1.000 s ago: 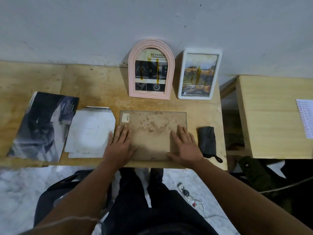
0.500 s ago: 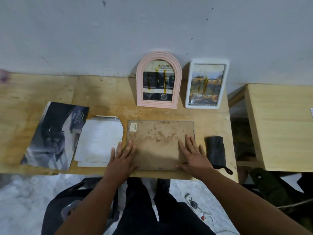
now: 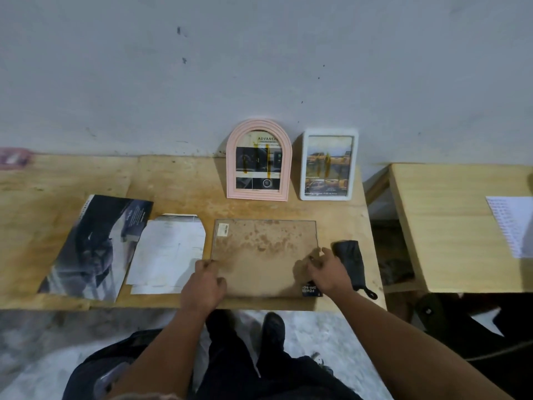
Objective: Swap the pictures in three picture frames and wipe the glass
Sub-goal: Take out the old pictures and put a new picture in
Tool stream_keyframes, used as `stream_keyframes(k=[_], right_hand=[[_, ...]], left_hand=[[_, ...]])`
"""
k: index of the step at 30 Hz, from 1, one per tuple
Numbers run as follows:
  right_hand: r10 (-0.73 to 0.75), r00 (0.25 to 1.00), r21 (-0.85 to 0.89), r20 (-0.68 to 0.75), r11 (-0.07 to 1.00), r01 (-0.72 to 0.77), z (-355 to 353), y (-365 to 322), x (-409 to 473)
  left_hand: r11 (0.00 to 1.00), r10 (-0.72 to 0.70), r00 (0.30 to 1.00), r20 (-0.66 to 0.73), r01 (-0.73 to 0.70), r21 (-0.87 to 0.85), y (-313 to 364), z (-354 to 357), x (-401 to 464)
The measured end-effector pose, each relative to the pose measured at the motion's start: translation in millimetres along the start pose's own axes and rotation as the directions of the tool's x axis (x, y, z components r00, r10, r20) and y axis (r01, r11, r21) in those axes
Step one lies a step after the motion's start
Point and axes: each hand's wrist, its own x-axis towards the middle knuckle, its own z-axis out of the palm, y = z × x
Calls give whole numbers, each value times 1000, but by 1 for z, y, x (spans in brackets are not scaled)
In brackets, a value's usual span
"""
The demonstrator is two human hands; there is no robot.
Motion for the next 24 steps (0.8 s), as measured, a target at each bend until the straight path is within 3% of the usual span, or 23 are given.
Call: stream_keyframes(k=[8,12,15,17,20,22,24], right_hand=[[13,997,393,75,919,-42,-10,10,-4],[-50,996,552,73,834,1,-24,3,-3],[72,995,714,68,693,-99,-40,-11,1],[111,987,756,119,634,-162,-57,-19,5],[52,965,781,258,576,-240,-79,-23,16],[0,942,758,335,594,-270,-90,-27,20],[-26,936,717,352,650,-251,-94,-30,23]], left_hand=[[962,-121,992,29,124,-245,3,-12,-6],[946,-105,993,47,115,-304,0,-37,3],[918,-123,992,33,127,-376,3,-66,18],[807,-186,981,62,188,-560,12,-92,27],[453,-214,952,218,295,-841,22,-127,31],[378,-196,952,235,294,-878,22,-138,36],[409,-176,958,225,279,-869,22,-137,41]])
